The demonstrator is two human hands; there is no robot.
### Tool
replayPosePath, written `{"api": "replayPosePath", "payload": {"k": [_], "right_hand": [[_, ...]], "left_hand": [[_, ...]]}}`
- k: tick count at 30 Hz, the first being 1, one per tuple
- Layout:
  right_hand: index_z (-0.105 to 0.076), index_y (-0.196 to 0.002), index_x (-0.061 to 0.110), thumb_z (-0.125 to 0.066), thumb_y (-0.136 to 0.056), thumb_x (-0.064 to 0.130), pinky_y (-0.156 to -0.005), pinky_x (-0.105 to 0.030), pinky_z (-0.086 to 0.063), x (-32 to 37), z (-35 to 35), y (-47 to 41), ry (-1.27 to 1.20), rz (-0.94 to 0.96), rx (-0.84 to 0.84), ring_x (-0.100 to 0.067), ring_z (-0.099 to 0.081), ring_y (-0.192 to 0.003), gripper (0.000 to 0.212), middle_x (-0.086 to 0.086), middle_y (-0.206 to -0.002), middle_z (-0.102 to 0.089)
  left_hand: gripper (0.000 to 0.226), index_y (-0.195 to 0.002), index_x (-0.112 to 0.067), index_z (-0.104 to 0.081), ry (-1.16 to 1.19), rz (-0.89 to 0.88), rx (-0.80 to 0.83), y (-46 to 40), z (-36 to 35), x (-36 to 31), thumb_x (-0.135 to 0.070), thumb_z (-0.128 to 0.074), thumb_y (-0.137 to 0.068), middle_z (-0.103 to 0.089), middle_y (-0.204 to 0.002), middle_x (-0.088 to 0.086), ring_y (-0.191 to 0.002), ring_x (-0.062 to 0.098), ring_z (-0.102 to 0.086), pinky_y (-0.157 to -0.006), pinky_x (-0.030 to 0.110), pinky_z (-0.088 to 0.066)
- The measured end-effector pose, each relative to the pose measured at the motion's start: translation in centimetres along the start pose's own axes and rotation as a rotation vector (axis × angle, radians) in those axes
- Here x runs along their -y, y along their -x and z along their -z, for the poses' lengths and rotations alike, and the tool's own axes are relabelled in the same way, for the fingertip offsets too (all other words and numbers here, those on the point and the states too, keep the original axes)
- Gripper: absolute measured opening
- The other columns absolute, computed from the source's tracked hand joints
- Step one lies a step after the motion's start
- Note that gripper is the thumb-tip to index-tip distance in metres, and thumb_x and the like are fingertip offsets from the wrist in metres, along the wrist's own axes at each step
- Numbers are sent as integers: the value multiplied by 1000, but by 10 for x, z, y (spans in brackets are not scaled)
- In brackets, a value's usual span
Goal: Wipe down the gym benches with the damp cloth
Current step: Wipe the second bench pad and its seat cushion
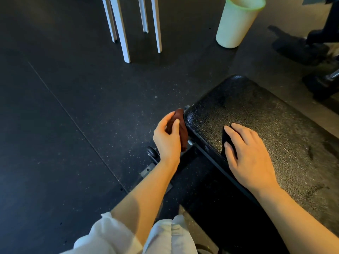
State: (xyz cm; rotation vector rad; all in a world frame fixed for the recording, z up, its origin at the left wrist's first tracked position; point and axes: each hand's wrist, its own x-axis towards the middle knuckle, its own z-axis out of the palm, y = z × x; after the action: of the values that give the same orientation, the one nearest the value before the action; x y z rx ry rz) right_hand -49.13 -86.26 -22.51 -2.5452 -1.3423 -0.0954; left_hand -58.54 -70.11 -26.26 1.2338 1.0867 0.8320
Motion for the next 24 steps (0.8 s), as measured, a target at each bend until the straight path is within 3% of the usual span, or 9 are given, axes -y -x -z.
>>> {"api": "replayPosePath", "payload": {"k": [4,8,11,14,16,20,22,24], "right_hand": [[-52,-134,8,-35,-95,33,-104,-38,-35,0,0,1,6,-3,-6,-26,-43,-123,49,-9,-135,-51],[-52,-133,6,-36,-95,31,-104,-40,-37,1,0,1,5,1,-9,-27,-44,-123,49,-11,-134,-51],[-52,-134,6,-35,-96,31,-105,-39,-36,1,0,2,9,-4,-5,-26,-43,-123,49,-10,-135,-51],[-52,-134,6,-35,-96,32,-106,-39,-36,1,1,2,10,-5,3,-27,-44,-123,49,-11,-135,-51],[-52,-134,6,-35,-96,31,-106,-40,-37,2,1,2,12,-6,3,-27,-44,-124,49,-11,-135,-51],[-52,-134,6,-37,-96,30,-105,-40,-38,3,2,2,15,-9,-1,-27,-44,-124,47,-11,-135,-51],[-52,-134,6,-38,-96,30,-105,-40,-38,4,2,3,11,-11,-4,-27,-44,-124,47,-11,-135,-52],[-53,-133,7,-38,-96,30,-105,-41,-39,3,2,3,10,-14,-3,-27,-45,-124,47,-11,-135,-52]], "left_hand": [[39,-128,-21,-56,-6,-96,98,31,9,23,-14,-66,-90,-58,-123,-3,-113,8,-58,-97,31,-50],[38,-117,-25,-52,-6,-156,101,53,-1,29,-15,-67,-83,-50,-118,-4,-110,13,-55,-96,40,-50],[39,-108,-27,-53,-30,-173,59,45,-3,25,-3,-68,-82,-50,-111,-5,-106,8,-53,-97,39,-48],[44,-102,-34,-53,11,-125,98,37,-1,23,3,-66,-83,-50,-108,-5,-102,15,-57,-92,36,-52],[40,-101,-30,-56,47,-81,121,30,3,22,5,-65,-84,-52,-108,-3,-95,20,-60,-85,33,-54],[29,-96,-23,-59,128,154,65,5,4,16,5,-61,-88,-56,-99,-4,-80,15,-62,-70,32,-58],[31,-94,-28,-59,81,142,18,3,2,16,2,-62,-88,-58,-101,-3,-84,18,-62,-76,40,-59],[32,-100,-28,-59,26,41,23,15,1,17,0,-65,-86,-58,-108,-1,-92,17,-63,-85,37,-57]]}}
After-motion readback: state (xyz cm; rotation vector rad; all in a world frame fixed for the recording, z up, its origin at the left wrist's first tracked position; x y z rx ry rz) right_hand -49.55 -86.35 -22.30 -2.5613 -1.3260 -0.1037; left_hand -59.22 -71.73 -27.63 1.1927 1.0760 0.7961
